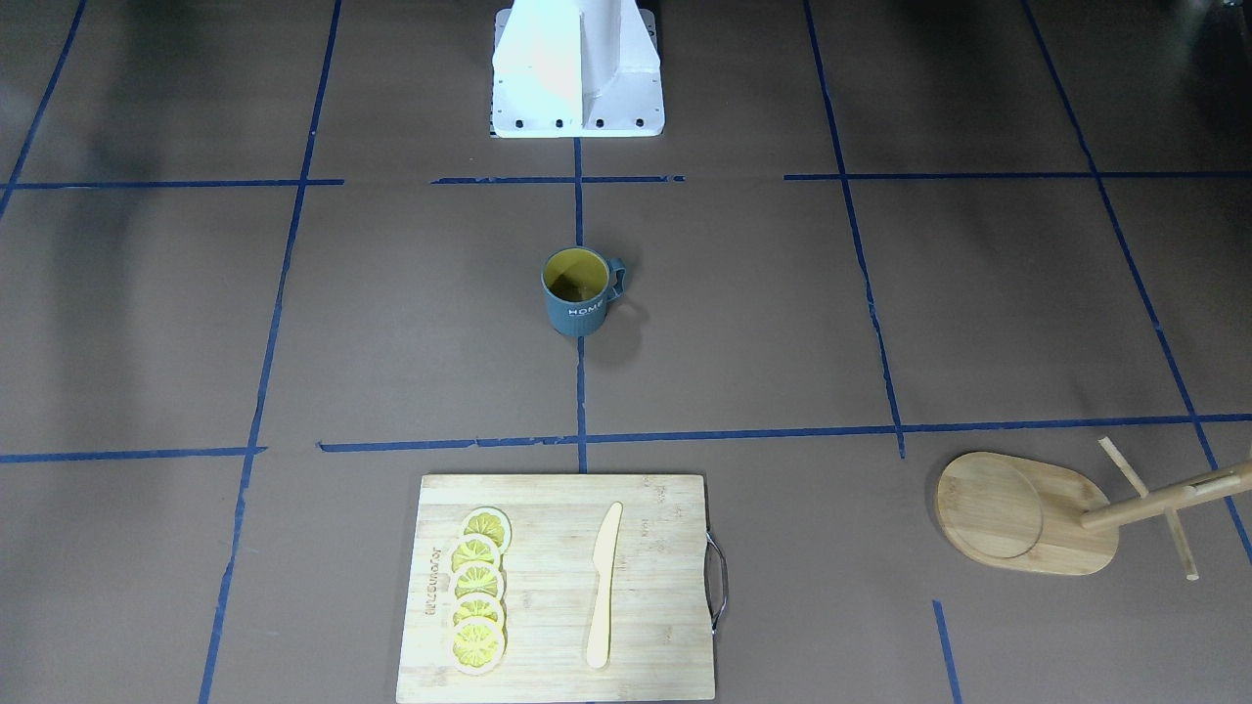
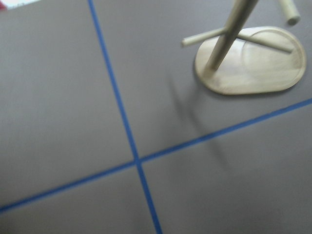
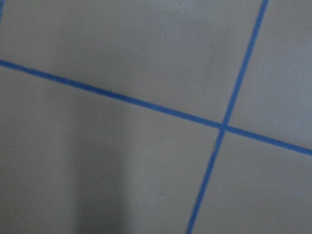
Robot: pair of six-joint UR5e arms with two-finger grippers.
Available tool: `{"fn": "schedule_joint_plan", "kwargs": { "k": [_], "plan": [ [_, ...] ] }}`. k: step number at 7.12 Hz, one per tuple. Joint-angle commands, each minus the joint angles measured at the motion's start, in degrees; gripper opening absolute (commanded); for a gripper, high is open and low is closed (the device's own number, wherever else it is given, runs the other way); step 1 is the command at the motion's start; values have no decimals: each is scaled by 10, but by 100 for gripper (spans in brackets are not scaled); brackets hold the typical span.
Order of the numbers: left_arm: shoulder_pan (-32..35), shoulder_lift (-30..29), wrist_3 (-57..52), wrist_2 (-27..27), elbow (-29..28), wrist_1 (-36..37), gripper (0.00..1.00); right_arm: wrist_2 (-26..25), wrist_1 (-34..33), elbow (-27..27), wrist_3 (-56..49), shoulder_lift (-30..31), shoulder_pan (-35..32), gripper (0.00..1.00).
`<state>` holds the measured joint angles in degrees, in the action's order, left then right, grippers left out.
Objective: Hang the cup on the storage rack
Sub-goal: 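Withdraw the right arm away from the mug to rest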
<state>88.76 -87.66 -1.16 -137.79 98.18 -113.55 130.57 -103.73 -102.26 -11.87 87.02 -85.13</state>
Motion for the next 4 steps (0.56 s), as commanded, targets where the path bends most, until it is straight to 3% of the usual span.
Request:
{"fn": "schedule_joint_plan", "kwargs": {
  "k": [1, 2, 4],
  "plan": [
    [-64, -15, 66, 6, 2, -151, 100, -1, 45, 11, -71, 93, -60, 100],
    [-79, -44, 65, -3, 4, -156, 100, -1, 76, 21, -52, 105, -62, 100],
    [-180, -65, 84, 17, 13, -215, 99, -1, 81, 15, 19, 93, -60, 100]
  ]
}}
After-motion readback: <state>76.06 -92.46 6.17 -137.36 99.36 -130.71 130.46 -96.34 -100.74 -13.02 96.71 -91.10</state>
